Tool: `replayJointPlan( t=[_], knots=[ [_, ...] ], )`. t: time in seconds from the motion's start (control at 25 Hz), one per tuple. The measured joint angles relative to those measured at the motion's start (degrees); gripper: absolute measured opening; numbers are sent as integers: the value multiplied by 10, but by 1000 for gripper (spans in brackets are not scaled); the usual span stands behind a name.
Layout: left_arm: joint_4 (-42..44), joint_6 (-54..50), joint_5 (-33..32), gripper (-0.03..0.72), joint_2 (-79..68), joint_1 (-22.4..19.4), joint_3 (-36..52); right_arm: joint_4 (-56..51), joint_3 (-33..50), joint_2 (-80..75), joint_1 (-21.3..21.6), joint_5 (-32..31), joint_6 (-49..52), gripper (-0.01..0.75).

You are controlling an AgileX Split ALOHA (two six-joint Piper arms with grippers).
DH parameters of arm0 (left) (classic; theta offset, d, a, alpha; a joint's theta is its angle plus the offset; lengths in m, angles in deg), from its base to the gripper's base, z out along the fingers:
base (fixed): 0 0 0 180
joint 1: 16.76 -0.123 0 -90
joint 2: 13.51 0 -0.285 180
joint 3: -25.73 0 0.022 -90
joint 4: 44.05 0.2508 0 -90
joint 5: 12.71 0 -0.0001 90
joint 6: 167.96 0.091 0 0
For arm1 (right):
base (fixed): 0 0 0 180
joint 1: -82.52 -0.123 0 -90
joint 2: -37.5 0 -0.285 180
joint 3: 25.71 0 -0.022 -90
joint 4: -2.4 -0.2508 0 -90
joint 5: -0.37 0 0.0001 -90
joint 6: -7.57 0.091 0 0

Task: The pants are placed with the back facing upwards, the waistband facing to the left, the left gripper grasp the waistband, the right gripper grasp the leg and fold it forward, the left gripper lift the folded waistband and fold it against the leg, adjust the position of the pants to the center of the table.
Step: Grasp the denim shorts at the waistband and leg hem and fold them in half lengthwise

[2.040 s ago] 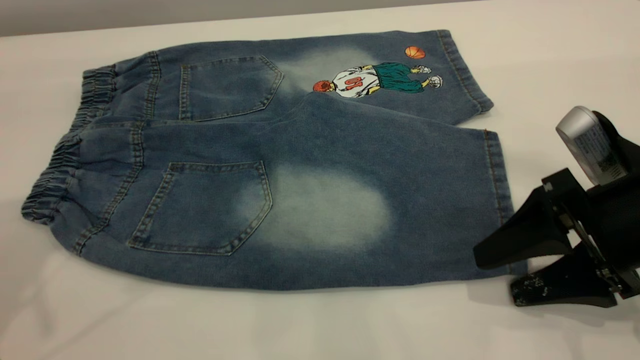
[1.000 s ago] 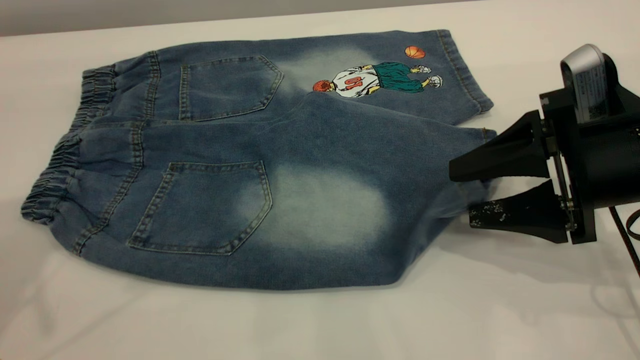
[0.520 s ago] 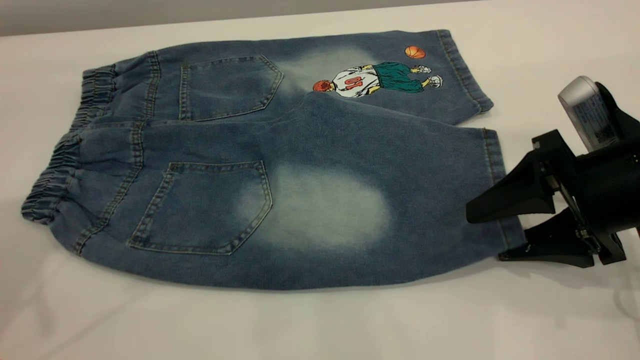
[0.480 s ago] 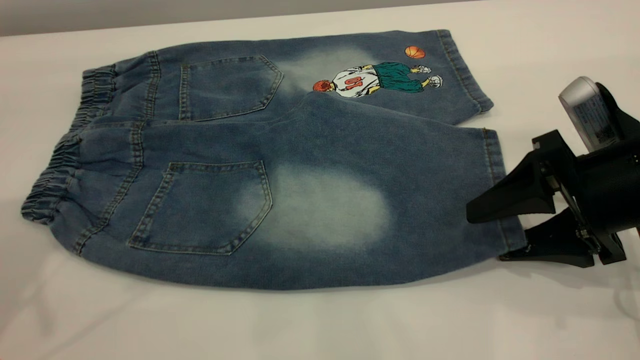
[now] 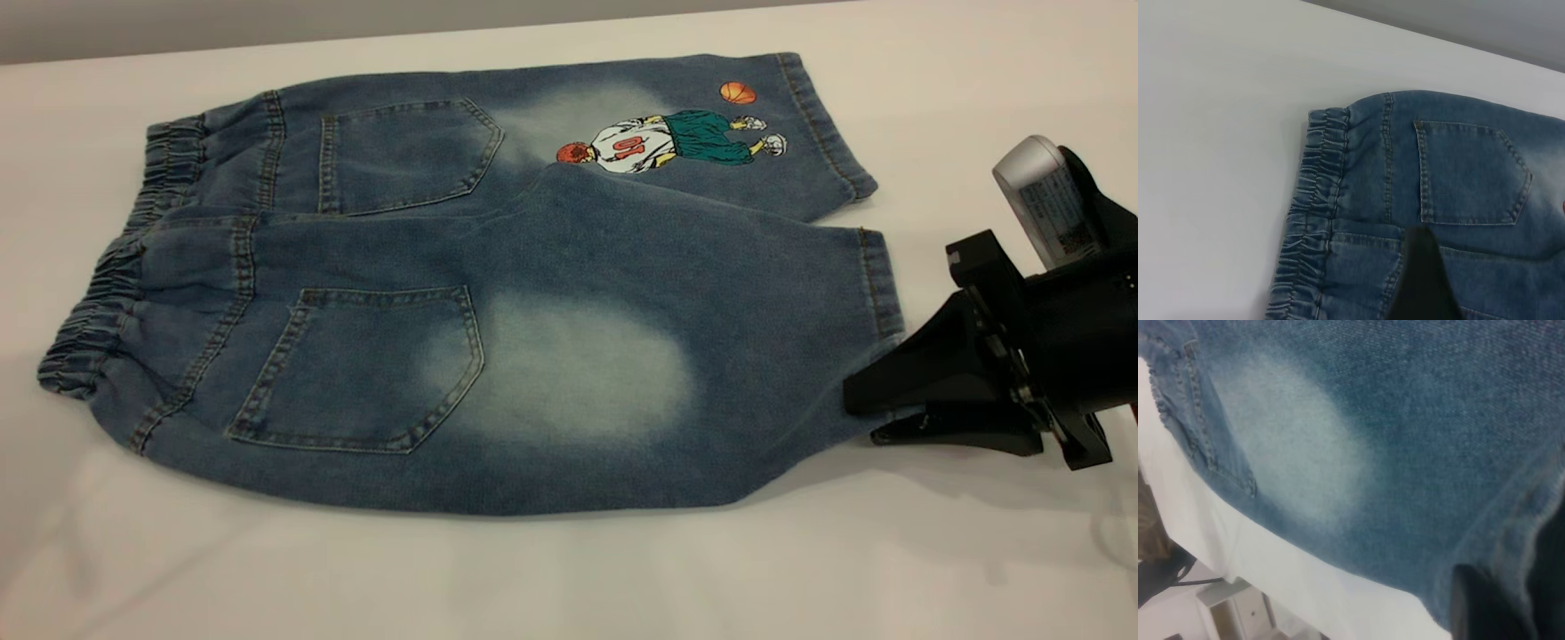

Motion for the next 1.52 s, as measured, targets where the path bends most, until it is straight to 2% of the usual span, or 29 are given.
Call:
replayJointPlan(
  t=[0.28, 0.56, 0.68, 0.8, 1.0, 1.12, 1.24, 1.36, 1.44, 1.52],
  knots=[
    [0, 0, 0, 454, 0, 0, 0, 6, 1, 9, 0, 3, 0, 108],
    [0, 0, -5, 454, 0, 0, 0, 40, 1, 87, 0, 70, 0, 107],
    [0, 0, -32, 454, 0, 0, 0, 44, 1, 113, -1, 72, 0, 66],
    [4, 0, -59, 454, 0, 0, 0, 44, 0, 117, -14, 73, 0, 15],
    [16, 0, -62, 454, 0, 0, 0, 49, 0, 117, -46, 90, 0, 20],
    [16, 0, -62, 454, 0, 0, 0, 69, 0, 117, -45, 99, 0, 83],
    [16, 0, -62, 454, 0, 0, 0, 116, 0, 117, -45, 102, 2, 223],
    [16, 0, -62, 454, 0, 0, 0, 152, 0, 111, -45, 100, 38, 404],
    [16, 0, -62, 454, 0, 0, 0, 177, 0, 105, -46, 100, 81, 491],
    [16, 0, -62, 454, 0, 0, 0, 191, 0, 93, -46, 92, 110, 544]
  ],
)
